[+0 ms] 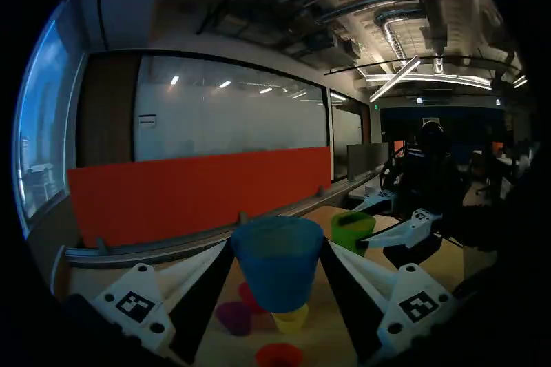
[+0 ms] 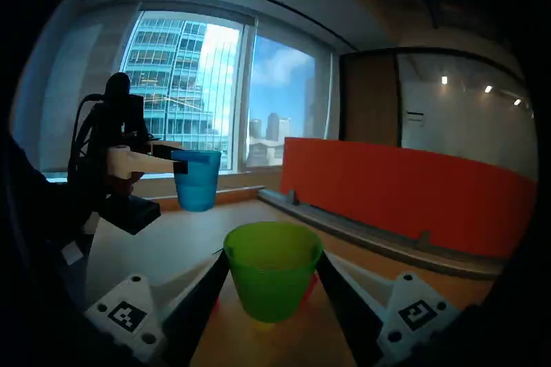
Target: Pour water
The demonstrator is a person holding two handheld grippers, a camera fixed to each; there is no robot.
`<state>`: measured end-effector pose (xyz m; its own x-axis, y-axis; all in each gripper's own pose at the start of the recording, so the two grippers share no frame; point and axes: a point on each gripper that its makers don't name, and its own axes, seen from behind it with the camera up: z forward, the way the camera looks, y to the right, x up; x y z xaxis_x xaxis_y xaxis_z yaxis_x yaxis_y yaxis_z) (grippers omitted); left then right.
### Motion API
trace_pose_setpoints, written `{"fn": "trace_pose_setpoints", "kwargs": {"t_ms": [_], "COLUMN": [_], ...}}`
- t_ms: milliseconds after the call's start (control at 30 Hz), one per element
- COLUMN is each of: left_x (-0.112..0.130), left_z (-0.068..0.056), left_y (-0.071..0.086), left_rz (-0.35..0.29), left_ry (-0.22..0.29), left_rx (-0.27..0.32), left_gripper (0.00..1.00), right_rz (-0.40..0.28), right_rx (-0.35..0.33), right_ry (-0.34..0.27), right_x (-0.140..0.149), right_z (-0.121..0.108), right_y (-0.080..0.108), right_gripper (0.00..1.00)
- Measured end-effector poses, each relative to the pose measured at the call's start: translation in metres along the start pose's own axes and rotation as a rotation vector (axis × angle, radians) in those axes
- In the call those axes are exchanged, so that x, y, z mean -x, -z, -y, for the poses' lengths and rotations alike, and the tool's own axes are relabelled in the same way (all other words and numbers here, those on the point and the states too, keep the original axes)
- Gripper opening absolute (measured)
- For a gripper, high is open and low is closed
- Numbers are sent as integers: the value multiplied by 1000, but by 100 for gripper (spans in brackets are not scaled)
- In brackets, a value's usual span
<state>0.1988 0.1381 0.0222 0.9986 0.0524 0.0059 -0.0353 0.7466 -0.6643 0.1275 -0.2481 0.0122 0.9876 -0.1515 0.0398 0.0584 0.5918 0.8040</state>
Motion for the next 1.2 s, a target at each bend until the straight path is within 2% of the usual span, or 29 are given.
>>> {"fn": "trace_pose_setpoints", "kwargs": {"t_ms": [300,900,1200], "left_x": [-8,-18,-26], "left_z": [0,1,0], "left_y": [-2,6,7], "left_rz": [-10,5,8], "left_ry": [-28,-198,-262], "left_rx": [-9,-58,-74], "left_gripper": [87,87,87], "right_rz": [10,27,25], "right_rx": [-44,-120,-144], "right_ry": [-8,-17,-24], "right_x": [3,11,11], "right_z": [16,45,55], "right_y": [-6,-15,-17], "right_gripper": [91,91,91]}}
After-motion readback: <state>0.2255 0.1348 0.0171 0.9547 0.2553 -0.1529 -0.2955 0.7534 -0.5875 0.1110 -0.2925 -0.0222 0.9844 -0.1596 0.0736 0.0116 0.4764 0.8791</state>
